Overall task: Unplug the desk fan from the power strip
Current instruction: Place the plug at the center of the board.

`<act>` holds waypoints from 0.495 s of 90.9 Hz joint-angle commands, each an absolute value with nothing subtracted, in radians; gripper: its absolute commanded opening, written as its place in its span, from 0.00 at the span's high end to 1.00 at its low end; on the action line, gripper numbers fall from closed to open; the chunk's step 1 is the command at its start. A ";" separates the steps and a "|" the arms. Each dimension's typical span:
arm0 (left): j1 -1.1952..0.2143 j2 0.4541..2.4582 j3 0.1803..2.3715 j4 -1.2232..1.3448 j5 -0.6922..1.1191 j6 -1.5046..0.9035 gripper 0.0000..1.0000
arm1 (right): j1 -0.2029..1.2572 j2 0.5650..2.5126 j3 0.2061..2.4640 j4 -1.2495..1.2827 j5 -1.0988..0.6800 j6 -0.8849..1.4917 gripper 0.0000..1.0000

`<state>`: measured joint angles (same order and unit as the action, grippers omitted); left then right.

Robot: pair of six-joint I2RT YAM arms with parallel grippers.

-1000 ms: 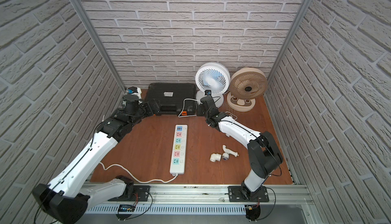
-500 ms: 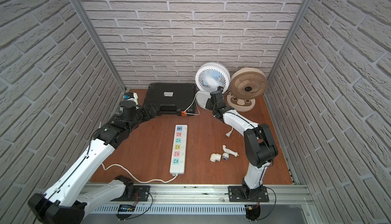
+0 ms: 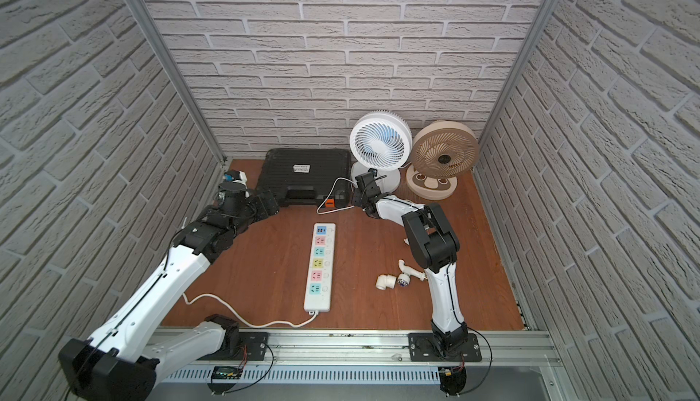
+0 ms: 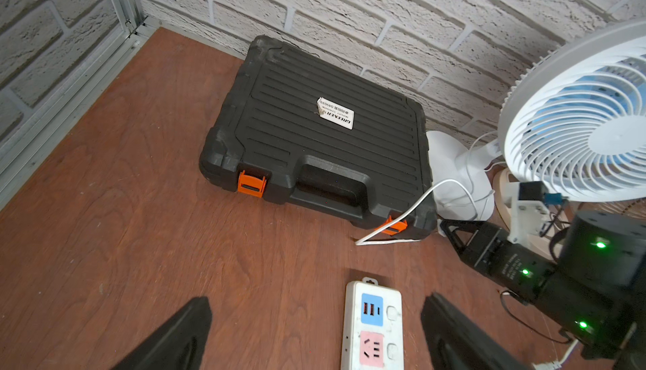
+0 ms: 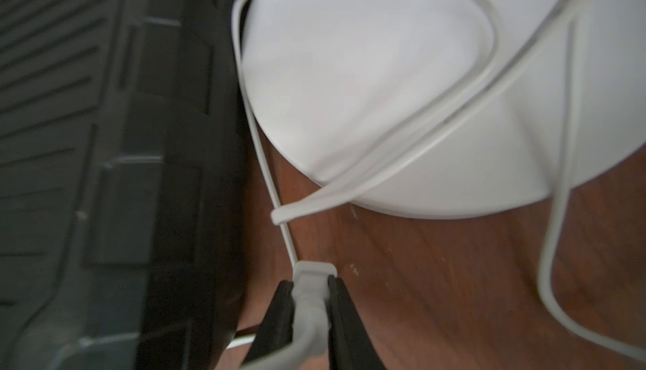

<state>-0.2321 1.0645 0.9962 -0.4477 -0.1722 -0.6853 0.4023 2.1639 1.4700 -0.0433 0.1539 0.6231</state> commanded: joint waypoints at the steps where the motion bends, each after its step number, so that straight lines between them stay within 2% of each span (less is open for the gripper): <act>1: -0.223 1.077 0.982 -0.408 -0.151 -0.685 0.02 | 0.407 2.188 1.536 -0.088 0.157 0.629 0.83; 23: -0.217 1.091 0.980 -0.399 -0.130 -0.682 0.02 | 0.407 2.160 1.559 -0.160 0.179 0.566 0.41; 40: -0.216 1.110 0.985 -0.394 -0.109 -0.658 0.02 | 0.407 2.087 1.540 -0.183 0.166 0.488 0.29; 45: -0.215 1.114 0.984 -0.390 -0.102 -0.649 0.02 | 0.407 2.058 1.525 -0.178 0.163 0.471 0.19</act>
